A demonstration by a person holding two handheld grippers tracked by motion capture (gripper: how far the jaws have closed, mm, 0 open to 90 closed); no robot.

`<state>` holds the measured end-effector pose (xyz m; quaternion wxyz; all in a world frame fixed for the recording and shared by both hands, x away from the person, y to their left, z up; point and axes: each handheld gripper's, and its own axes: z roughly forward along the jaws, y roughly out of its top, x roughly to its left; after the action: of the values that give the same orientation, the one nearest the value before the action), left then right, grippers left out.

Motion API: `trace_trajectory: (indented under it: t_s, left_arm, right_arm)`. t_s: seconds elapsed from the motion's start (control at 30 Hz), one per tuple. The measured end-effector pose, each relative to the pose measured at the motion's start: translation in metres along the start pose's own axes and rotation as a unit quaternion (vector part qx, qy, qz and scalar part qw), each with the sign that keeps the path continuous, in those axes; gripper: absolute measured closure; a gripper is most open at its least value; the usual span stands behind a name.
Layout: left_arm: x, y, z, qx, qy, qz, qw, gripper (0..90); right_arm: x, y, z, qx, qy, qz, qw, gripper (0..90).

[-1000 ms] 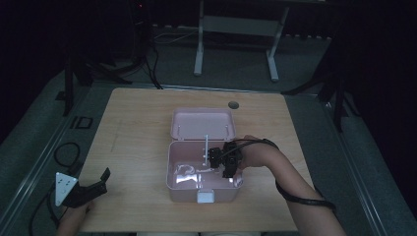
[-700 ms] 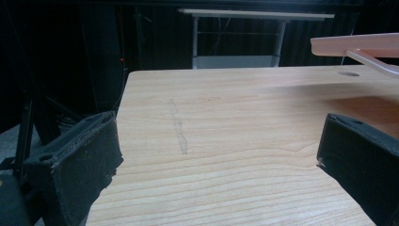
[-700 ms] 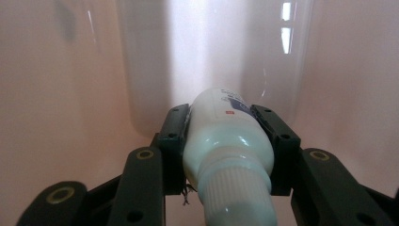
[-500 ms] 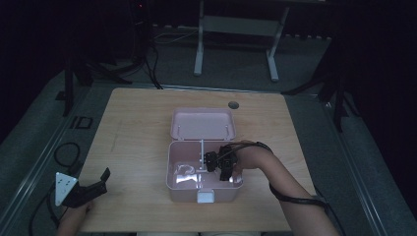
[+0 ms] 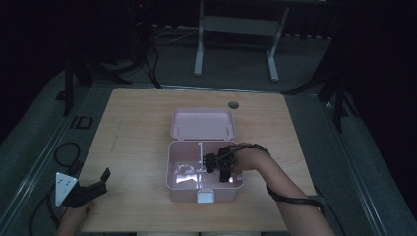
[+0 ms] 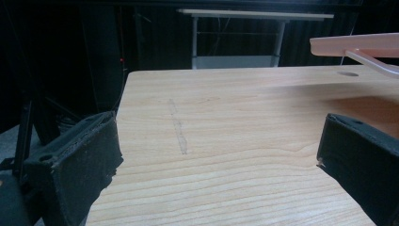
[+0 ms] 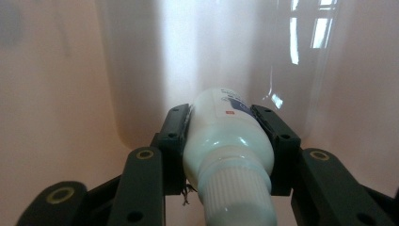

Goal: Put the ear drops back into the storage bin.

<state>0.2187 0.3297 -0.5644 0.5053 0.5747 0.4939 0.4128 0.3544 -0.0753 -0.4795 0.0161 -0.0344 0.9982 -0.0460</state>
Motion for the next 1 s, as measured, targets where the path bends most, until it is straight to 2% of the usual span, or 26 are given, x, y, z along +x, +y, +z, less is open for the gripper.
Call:
trace_trajectory:
  t_s: [0.33,0.63,0.77,1.0]
  left_arm:
    - [0.000,0.000,0.000,-0.001,-0.001,0.001,1.0000,0.4]
    - [0.000,0.000,0.000,-0.001,-0.001,0.001,1.0000,0.4]
    - [0.000,0.000,0.000,-0.002,-0.001,0.001,1.0000,0.4]
    - [0.000,0.000,0.000,0.000,0.000,0.001,1.0000,0.4]
  right_arm:
    - [0.000,0.003,0.012,0.019,0.010,0.000,0.9998,59.3]
    - [-0.001,0.004,0.012,0.024,0.021,0.007,0.9995,56.6]
    - [-0.001,0.003,0.007,0.020,0.016,0.007,0.9997,55.2]
    - [0.001,-0.002,-0.014,0.002,0.004,0.010,0.9999,52.8]
